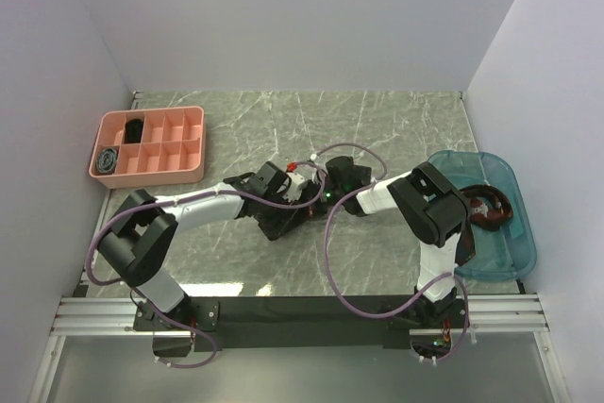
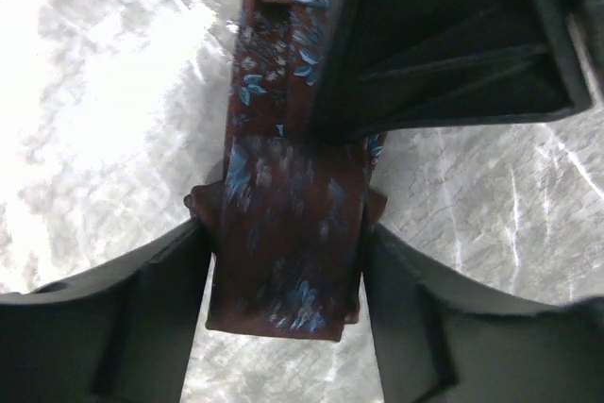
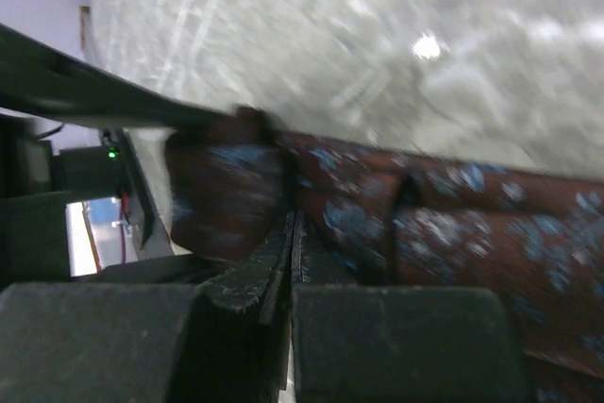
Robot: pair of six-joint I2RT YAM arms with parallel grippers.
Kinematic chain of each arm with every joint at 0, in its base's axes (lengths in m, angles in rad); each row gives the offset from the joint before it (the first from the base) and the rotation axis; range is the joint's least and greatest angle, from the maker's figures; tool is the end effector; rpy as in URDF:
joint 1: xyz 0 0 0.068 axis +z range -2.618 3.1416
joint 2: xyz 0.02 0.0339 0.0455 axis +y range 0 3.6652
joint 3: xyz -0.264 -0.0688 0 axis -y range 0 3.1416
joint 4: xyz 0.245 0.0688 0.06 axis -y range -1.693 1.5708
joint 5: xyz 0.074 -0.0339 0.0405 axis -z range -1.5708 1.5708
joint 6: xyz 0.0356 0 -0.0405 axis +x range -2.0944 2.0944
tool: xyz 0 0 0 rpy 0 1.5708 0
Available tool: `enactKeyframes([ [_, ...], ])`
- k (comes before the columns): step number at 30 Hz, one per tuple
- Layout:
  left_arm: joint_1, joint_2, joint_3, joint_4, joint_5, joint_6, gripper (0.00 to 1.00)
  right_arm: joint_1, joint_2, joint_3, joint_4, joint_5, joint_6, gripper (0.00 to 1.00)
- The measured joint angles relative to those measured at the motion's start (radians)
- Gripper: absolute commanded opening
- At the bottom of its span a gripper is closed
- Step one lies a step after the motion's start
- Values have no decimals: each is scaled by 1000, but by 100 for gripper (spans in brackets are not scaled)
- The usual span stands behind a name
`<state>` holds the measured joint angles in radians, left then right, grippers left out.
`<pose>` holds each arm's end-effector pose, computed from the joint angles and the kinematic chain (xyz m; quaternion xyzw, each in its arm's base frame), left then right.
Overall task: Roll the ties
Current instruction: Roll the tie
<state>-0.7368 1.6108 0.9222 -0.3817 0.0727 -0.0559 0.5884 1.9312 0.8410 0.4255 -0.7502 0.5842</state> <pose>0.2282 -0.2105 0.1719 0.3318 0.9096 -0.1280 0.2147 0.2846 0.2191 0.1093 -0.1621 0.8363 0.4997 0.1570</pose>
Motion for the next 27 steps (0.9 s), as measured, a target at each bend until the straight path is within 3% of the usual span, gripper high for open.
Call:
enactKeyframes([
  [2, -1, -20, -2, 2, -14, -26, 80, 0, 4, -15, 0, 5, 11, 0],
  [6, -1, -145, -23, 46, -67, -140, 89, 1, 4, -23, 8, 13, 31, 0],
  [13, -1, -492, -169, 174, -195, -496, 88, 2, 4, -37, 39, 23, 63, 0],
  [19, -11, -579, -311, 172, -276, -753, 88, 6, 4, -37, 42, 31, 67, 0],
  [24, -11, -622, -371, 159, -327, -922, 86, 11, -16, -37, 15, 58, 48, 12],
  [27, -11, -623, -386, 166, -346, -991, 79, 16, -57, -37, -49, 105, 12, 21],
])
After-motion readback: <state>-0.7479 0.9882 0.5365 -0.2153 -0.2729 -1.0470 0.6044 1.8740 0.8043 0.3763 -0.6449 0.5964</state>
